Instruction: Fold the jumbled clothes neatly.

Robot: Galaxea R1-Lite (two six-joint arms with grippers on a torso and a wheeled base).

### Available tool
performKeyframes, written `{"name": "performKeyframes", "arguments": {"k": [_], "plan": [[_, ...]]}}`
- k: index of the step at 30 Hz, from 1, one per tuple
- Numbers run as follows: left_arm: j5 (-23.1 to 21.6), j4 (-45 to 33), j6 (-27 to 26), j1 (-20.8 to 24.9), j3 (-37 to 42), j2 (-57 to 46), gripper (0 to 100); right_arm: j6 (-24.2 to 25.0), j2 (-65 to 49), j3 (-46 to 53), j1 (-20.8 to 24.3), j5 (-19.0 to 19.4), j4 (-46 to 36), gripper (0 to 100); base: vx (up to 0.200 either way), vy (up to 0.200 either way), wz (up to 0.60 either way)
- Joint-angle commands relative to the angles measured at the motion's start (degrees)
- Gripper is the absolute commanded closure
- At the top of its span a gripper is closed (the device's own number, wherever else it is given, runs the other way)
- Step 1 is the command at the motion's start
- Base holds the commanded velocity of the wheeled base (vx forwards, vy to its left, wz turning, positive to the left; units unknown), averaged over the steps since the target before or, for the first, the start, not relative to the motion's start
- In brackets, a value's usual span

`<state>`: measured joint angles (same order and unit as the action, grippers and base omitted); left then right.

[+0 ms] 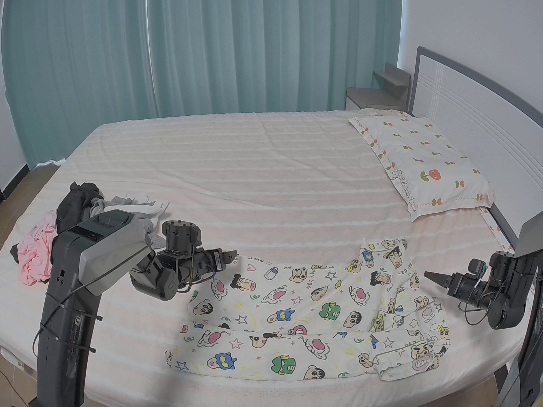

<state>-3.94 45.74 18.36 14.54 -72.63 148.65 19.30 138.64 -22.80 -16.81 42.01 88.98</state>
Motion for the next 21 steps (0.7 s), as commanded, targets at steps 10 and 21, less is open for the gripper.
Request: {"name": "performKeyframes", "arguments": {"k": [10, 21], "plan": [[0.07, -0.04, 0.27, 2.33, 0.21, 0.76, 100, 0.04, 0.14, 0.03, 0.38, 0.00, 1.02, 0, 0.000, 0.000, 0.00], [0.69, 1.37, 0.19, -1.18, 0.82, 0.50, 100, 0.13, 0.22, -0.67, 0.55, -0.08, 1.02, 0, 0.000, 0.000, 0.00]]}}
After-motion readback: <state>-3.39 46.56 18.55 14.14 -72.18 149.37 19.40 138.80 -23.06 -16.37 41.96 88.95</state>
